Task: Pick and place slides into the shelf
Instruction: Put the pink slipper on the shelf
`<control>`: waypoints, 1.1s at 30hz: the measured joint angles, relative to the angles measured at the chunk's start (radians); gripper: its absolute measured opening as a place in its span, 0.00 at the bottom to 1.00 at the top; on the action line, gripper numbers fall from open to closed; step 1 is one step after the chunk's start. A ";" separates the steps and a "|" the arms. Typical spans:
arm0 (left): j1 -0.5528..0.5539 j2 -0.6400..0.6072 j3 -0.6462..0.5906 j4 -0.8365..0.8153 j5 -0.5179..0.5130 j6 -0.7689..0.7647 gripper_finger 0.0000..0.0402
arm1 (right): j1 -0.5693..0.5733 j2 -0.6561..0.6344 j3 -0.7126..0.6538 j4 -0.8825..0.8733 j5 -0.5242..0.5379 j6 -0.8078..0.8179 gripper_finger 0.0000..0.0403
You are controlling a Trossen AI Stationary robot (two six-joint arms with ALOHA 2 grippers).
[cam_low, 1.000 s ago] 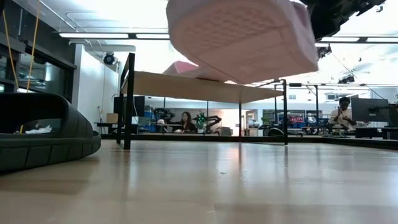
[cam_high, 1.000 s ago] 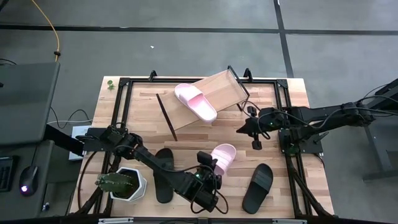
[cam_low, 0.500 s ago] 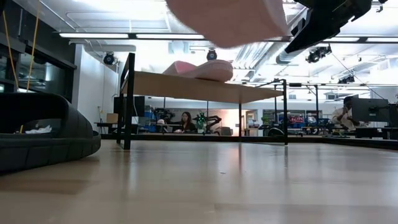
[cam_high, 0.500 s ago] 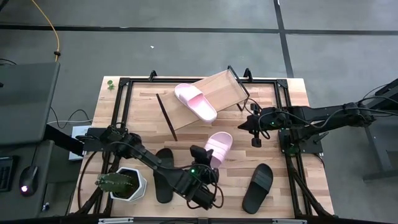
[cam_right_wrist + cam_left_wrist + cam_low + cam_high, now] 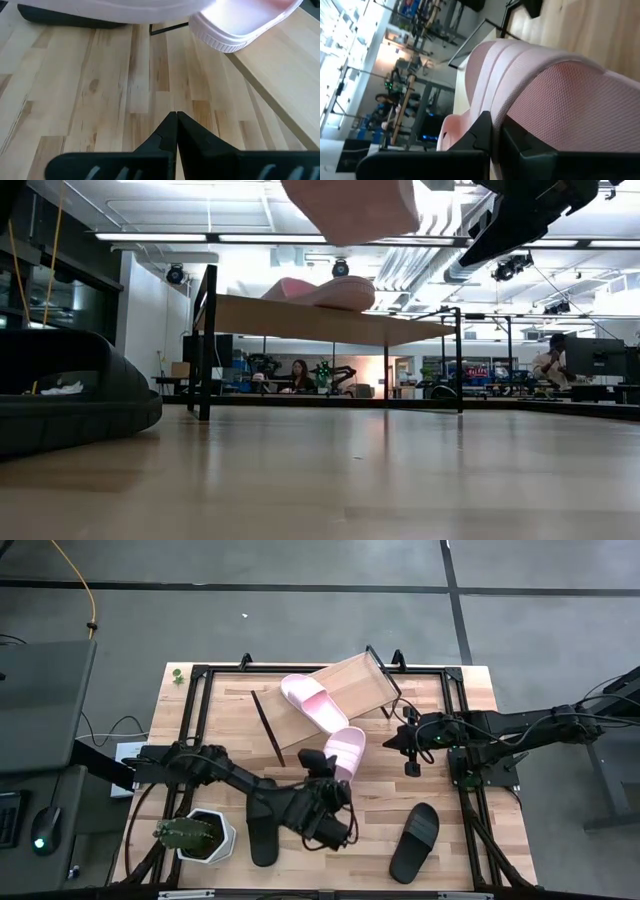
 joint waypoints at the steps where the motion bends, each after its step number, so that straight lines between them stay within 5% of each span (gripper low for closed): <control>1: 0.009 -0.001 0.000 0.000 0.003 0.001 0.00 | 0.000 0.000 0.000 0.000 0.000 0.000 0.00; 27: 0.122 -0.035 -0.002 0.001 -0.097 0.064 0.00 | 0.000 0.000 0.000 -0.010 -0.002 0.024 0.00; 33: 0.121 -0.092 0.004 0.002 -0.115 0.074 0.00 | 0.028 0.001 0.000 0.053 -0.117 -0.064 0.00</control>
